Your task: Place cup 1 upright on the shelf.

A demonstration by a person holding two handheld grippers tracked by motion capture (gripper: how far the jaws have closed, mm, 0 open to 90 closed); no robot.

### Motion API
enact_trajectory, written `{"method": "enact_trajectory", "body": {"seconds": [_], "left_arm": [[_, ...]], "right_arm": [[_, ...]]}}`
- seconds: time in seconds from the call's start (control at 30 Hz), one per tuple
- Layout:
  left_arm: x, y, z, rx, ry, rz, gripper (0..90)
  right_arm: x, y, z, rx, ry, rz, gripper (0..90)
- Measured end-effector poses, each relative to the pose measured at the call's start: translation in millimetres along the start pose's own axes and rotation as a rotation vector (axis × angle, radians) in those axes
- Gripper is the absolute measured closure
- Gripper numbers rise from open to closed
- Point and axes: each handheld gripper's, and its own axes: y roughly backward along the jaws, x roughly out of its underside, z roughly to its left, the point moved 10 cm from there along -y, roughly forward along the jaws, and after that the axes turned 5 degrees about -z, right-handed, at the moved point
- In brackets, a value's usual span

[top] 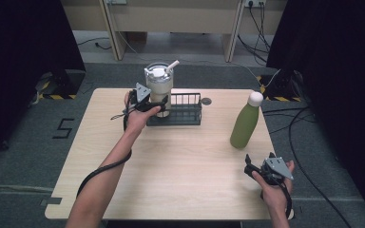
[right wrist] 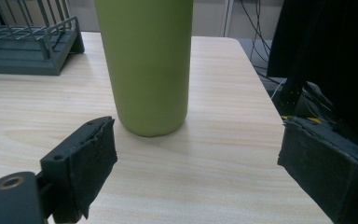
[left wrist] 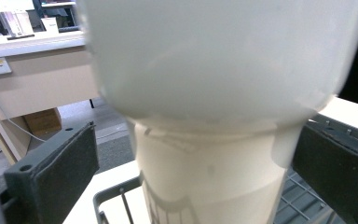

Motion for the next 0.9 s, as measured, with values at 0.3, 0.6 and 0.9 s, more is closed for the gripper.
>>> {"method": "enact_trajectory", "body": {"seconds": [0.3,0.6,0.9], "left_arm": [[-4.6,19.3,-1.4,0.012,-0.008,-0.016,0.0],[-7.0,39.1,-5.3,0.030,-0.016,-0.031,0.0],[-8.2,57.4,-4.8,0.047,-0.012,-0.040,0.0]], "right_arm": [[-1.5,1.1,0.8,0.001,-0.005,-0.004,10.9],[-0.6,3.7,-1.4,0.007,-0.005,-0.002,11.3],[-4.2,4.2,-3.3,0.014,-0.013,-0.010,11.6]]}}
